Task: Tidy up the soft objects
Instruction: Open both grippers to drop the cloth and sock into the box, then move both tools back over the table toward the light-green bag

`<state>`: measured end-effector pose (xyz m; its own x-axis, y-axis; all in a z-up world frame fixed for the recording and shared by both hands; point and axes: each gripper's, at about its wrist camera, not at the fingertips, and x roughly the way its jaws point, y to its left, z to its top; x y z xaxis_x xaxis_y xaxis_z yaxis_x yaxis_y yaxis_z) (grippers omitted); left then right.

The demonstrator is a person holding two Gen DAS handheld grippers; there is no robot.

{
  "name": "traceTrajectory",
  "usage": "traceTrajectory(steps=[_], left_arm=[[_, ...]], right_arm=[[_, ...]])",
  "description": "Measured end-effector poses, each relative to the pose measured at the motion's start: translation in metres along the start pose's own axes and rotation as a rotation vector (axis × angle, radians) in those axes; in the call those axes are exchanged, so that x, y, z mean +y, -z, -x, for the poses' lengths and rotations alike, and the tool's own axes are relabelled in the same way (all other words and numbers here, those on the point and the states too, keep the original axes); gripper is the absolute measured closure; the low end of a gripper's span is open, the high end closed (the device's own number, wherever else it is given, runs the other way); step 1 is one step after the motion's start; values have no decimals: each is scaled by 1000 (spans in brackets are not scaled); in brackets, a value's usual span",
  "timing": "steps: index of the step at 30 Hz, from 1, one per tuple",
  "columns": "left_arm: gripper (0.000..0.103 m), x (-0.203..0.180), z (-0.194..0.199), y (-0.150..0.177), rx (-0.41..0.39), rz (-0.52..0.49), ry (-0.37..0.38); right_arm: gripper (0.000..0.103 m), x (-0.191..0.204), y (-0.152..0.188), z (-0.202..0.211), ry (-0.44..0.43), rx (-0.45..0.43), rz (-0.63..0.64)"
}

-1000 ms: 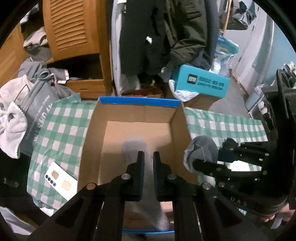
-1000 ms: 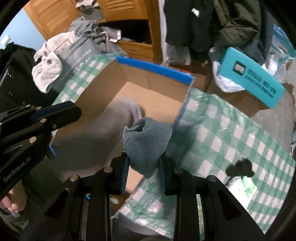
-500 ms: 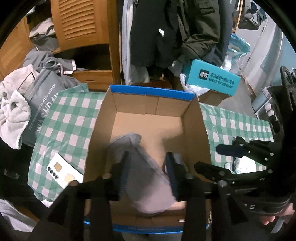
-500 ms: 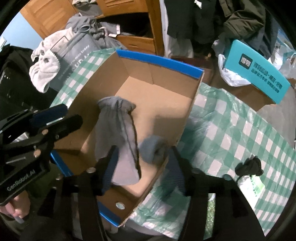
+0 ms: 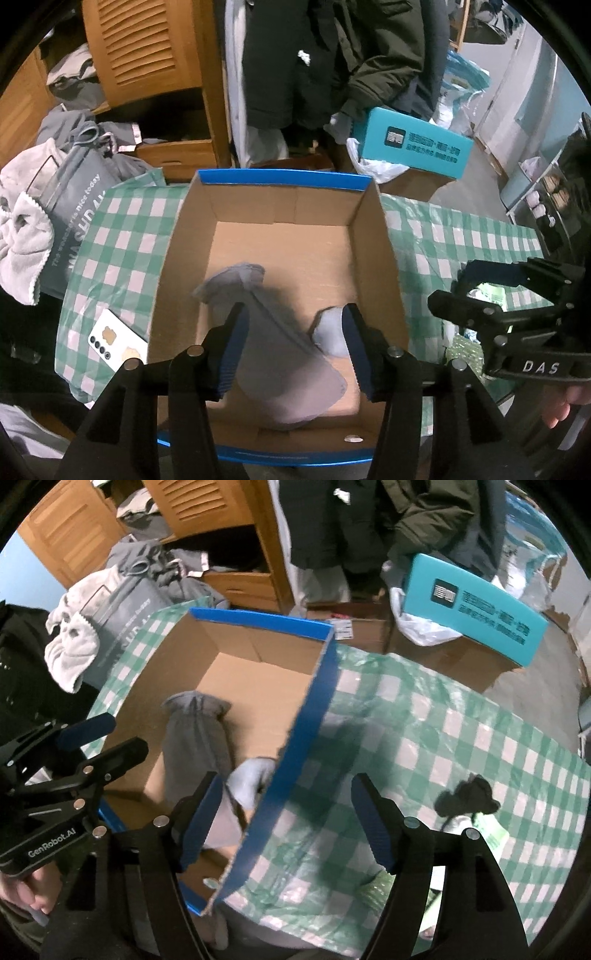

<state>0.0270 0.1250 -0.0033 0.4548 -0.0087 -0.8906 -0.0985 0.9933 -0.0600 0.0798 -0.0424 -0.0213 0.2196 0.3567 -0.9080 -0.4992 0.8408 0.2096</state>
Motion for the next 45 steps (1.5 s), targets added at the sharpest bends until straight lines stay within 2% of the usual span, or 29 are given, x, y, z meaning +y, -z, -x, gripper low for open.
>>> traceTrajectory(steps=[12,16,36,45], left_arm=[[45,-43,-2,-1,24,-81,38],[41,-59,-3,0,32,-109,45],[41,-131,-18,6,81,-251,79],[40,-155,-38,12,141,-272,105]], right_arm=[[29,-42,22,18,28,-12,-54],[29,-57,29,25,39,-19,-80],[29,-136,65,53,95,-53,-230],[29,-169,85,51,119,-36,-295]])
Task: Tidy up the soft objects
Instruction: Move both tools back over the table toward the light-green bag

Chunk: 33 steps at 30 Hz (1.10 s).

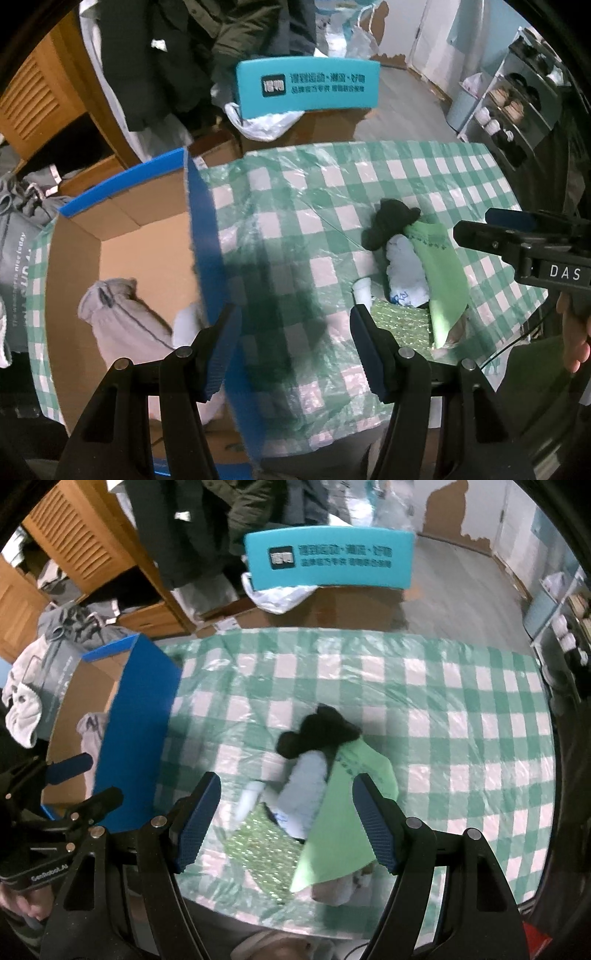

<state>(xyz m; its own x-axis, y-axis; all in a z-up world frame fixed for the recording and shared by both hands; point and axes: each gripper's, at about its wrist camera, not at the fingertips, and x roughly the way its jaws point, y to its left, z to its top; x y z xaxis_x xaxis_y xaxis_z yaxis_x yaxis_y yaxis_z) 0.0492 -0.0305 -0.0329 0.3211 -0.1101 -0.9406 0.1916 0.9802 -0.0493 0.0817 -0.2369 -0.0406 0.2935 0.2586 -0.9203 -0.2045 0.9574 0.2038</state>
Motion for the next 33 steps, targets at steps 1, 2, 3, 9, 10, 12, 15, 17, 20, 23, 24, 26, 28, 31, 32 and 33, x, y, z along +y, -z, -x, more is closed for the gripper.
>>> traceTrajectory(steps=[1,2,3,9,10,12,15,17,20,23,24,26,28,31,32,33], left_arm=[[40,-2,-4,-1,6,1,6],[40,-4,-7,-1,11,1,9],[40,-6,-10,-2,17,1,10],[40,-18,-28,-3,55,-14,16],[40,-19,-31,-4,62,-15,16],[40,-22,-36,-5,72,-17,17],[40,-26,-44,-6,87,-16,22],[40,-29,-51,-7,101,-15,25],[40,-32,-62,-8,121,-14,26],[40,-35,-72,-9,143,-15,24],[40,-36,-76,-9,150,-16,22],[40,-37,-83,-9,164,-16,21],[40,-38,-89,-9,176,-13,21],[40,-41,-96,-10,189,-10,21],[40,-41,-98,-10,191,-10,22],[40,-42,-101,-10,195,-10,22]], right_arm=[[29,-3,1,-1,3,3,-5],[29,-7,2,-3,8,8,-12],[29,-10,3,-5,12,13,-19],[29,-28,9,-18,33,51,-48],[29,-31,9,-20,35,57,-52],[29,-38,11,-27,38,74,-63],[29,-47,14,-35,50,94,-77],[29,-52,16,-42,55,107,-86],[29,-59,21,-52,49,132,-101],[29,-63,23,-60,49,149,-109],[29,-64,24,-64,50,154,-109],[29,-66,25,-67,50,158,-111],[29,-69,25,-70,50,153,-121],[29,-73,24,-72,50,143,-134],[30,-74,23,-73,48,142,-137],[31,-76,23,-74,47,141,-139]])
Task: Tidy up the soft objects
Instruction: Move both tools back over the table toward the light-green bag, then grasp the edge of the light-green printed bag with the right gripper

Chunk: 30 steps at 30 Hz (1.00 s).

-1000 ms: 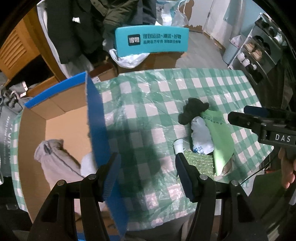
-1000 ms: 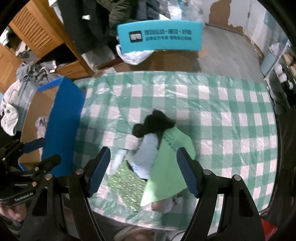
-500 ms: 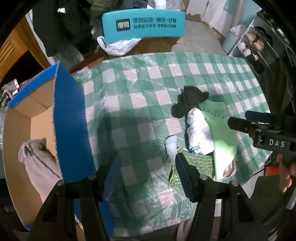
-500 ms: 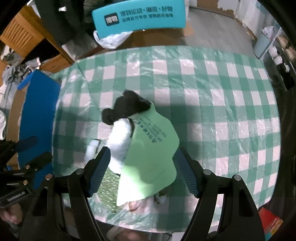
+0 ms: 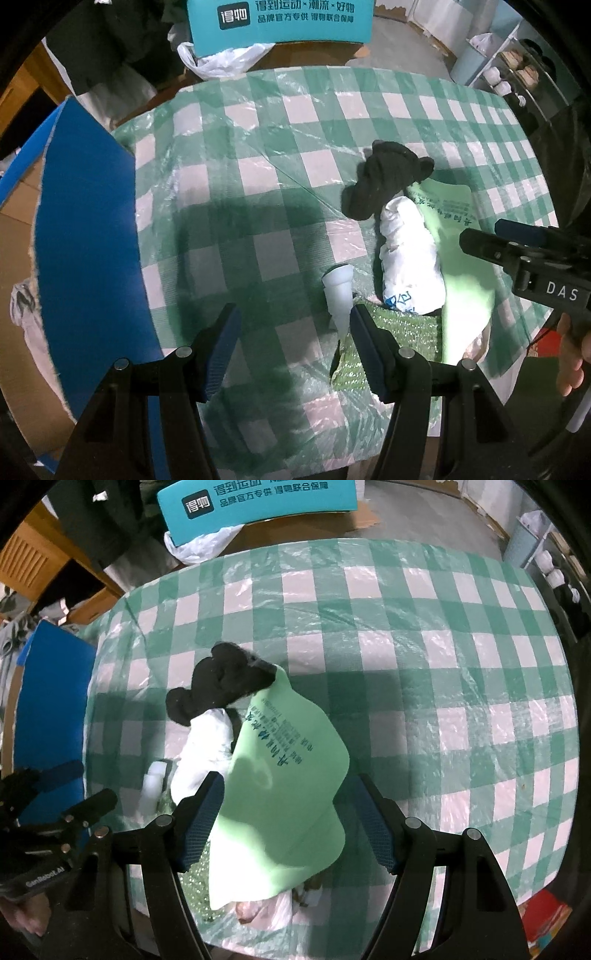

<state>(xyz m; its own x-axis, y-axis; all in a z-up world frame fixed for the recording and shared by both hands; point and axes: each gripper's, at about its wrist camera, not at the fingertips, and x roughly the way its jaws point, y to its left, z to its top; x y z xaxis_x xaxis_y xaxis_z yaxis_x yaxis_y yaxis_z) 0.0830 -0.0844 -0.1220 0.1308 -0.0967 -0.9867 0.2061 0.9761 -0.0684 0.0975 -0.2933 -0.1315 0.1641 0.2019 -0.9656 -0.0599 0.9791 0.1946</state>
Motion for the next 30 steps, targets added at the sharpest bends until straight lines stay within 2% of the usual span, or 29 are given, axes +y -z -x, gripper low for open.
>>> traceTrajectory(steps=[4,11,14,19,30], left_arm=[[40,-1,-7,-1,10,2,2],[40,-1,-16,-3,29,19,14],[40,1,-18,-4,36,26,17],[40,-1,-24,-7,46,33,22],[40,-1,-27,-11,55,40,25]], right_arm=[[43,-2,-2,-3,-5,-2,1],[82,3,-2,-12,-3,17,29],[89,2,-1,-10,2,10,35],[94,-6,-3,-1,7,-23,17],[94,-32,-4,29,14,-87,-49]])
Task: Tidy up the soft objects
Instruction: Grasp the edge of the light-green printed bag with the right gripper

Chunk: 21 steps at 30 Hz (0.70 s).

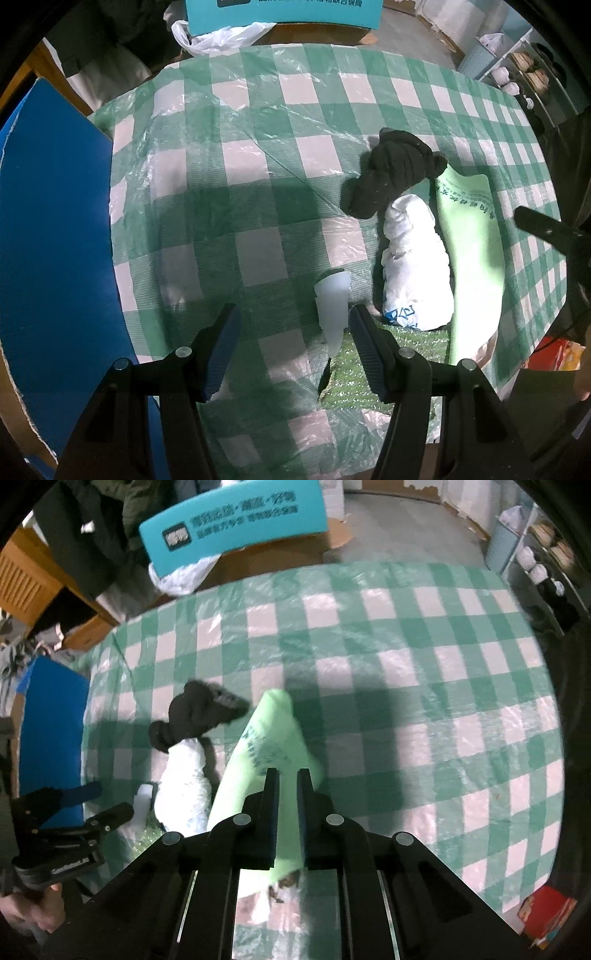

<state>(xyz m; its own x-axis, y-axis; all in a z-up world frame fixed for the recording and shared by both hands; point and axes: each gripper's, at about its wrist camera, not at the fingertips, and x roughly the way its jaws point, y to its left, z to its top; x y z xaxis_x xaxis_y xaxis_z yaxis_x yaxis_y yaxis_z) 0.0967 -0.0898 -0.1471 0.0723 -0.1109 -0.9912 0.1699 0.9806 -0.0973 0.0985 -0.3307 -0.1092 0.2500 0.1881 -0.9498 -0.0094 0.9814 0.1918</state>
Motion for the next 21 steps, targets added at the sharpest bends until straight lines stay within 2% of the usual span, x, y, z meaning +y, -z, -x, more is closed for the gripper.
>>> traceTrajectory(steps=[6,8,10,21], left_arm=[[40,-1,-5,1,12,-1,1],[39,-6,-7,1,15,-2,0],[38,-8,-8,0,20,-2,-1],[37,-9,-18,-4,19,8,21]], right_arm=[[91,-10,0,-1,-29,14,-42],[63,-8,0,-5,-46,28,-38],[46,-3,-2,-8,-49,26,-36],[43,17,-22,-44,9,78,4]])
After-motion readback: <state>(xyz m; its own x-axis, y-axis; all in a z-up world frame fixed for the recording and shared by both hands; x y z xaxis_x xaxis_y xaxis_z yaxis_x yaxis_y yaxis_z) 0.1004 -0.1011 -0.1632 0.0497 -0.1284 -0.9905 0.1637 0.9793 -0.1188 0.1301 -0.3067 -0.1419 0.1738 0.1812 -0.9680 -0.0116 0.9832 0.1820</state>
